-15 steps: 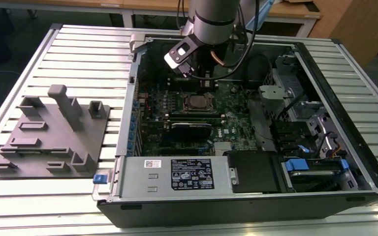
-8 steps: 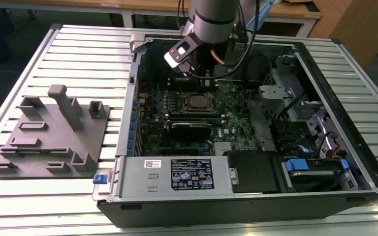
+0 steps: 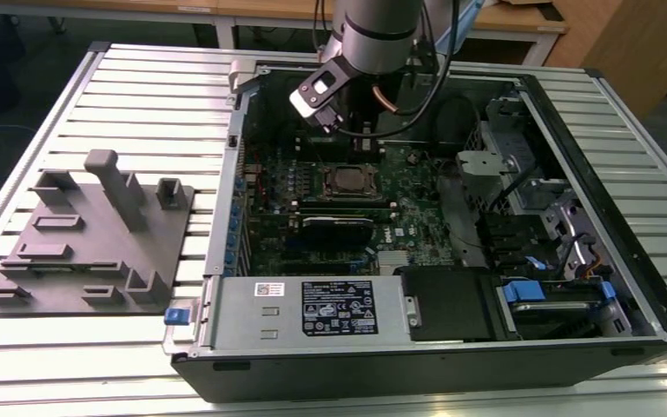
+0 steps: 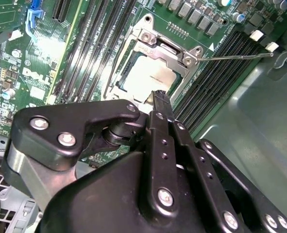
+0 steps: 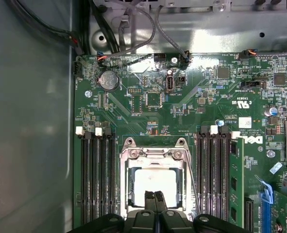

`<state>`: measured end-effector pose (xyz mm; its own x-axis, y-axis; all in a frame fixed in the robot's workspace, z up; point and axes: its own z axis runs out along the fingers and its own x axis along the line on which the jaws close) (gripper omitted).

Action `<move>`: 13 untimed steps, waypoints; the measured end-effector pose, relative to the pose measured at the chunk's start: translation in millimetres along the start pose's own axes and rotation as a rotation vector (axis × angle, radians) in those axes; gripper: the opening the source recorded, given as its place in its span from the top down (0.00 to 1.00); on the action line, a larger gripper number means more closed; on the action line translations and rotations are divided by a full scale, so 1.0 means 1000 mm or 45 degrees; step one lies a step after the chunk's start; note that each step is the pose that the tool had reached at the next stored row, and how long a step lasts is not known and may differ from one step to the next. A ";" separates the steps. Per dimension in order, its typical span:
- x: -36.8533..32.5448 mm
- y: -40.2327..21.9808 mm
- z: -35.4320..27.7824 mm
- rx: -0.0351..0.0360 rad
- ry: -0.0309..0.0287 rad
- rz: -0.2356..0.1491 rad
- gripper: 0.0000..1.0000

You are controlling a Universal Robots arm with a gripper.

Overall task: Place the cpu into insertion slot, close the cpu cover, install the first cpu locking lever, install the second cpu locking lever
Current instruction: 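Install the first cpu locking lever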

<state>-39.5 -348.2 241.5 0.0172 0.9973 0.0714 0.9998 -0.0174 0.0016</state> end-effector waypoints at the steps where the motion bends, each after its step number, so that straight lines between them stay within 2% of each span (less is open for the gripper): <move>1: 0.0000 0.0000 -0.0003 0.0000 0.0000 0.000 0.89; 13: 0.0003 0.0000 -0.0037 0.0000 0.0001 0.000 0.89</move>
<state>-39.5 -348.2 245.2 0.0172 0.9973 0.0715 0.9998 -0.0173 0.0016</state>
